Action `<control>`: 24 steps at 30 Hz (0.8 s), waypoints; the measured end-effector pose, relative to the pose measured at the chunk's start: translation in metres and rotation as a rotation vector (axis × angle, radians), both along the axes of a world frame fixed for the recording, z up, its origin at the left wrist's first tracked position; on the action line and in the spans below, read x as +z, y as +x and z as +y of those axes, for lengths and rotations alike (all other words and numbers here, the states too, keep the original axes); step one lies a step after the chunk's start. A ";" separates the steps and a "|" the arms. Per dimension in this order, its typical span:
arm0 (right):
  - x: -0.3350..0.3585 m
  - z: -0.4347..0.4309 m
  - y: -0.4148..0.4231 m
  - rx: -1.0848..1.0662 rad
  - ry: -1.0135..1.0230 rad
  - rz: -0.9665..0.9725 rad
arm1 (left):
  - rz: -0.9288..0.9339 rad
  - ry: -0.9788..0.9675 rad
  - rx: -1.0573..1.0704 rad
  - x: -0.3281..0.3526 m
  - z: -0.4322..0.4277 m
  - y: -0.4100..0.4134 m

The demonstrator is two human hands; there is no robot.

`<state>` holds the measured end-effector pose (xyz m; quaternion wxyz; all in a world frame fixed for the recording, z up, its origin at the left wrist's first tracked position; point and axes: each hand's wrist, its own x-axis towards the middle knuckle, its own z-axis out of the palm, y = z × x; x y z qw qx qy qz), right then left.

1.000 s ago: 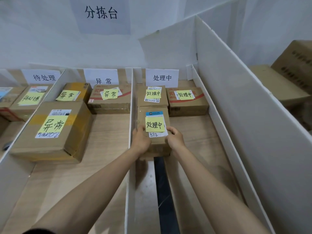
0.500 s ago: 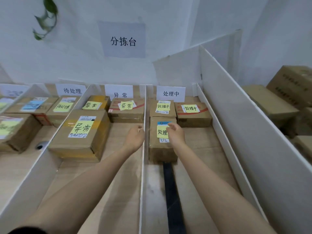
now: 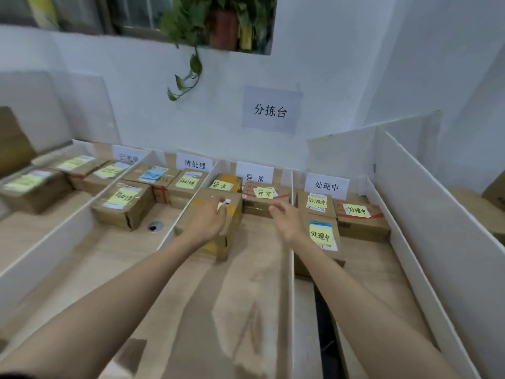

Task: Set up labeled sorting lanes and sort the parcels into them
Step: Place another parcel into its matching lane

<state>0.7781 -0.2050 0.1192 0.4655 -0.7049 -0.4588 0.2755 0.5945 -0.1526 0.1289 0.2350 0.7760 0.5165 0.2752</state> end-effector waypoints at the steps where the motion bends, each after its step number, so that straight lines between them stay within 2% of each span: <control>1: 0.004 0.003 -0.017 0.031 0.014 -0.002 | 0.013 0.015 0.005 0.005 -0.001 -0.020; 10: 0.039 0.016 -0.190 0.238 0.064 -0.015 | -0.061 0.108 0.165 0.029 -0.019 -0.211; 24: 0.050 0.018 -0.461 0.606 0.144 -0.031 | 0.007 0.159 0.602 0.027 -0.085 -0.489</control>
